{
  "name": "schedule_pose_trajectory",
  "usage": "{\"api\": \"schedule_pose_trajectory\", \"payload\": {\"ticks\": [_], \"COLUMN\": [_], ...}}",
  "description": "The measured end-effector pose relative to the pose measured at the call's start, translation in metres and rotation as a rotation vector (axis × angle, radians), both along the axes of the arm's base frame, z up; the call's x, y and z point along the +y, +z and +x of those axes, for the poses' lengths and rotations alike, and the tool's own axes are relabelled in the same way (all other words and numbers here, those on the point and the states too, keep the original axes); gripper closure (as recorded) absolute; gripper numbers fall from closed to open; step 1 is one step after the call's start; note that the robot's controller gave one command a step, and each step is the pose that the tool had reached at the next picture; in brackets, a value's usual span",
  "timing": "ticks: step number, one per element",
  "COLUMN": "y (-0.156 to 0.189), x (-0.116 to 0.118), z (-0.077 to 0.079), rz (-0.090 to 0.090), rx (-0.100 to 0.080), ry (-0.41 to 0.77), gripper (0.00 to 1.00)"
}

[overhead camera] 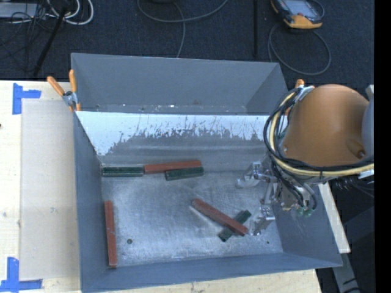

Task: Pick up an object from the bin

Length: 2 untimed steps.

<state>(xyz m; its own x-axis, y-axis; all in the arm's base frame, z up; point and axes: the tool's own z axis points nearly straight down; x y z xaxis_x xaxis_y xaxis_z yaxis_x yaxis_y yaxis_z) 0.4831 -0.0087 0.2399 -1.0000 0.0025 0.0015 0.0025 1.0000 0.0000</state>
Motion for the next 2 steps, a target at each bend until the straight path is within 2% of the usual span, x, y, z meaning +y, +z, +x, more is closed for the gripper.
{"api": "schedule_pose_trajectory", "payload": {"ticks": [1, 2], "y": [0.000, -0.055], "x": [0.000, -0.004], "z": [0.000, 0.016], "rz": [0.000, -0.001], "rx": [0.000, -0.006], "ry": [0.000, 0.026], "gripper": [0.00, 0.00]}}
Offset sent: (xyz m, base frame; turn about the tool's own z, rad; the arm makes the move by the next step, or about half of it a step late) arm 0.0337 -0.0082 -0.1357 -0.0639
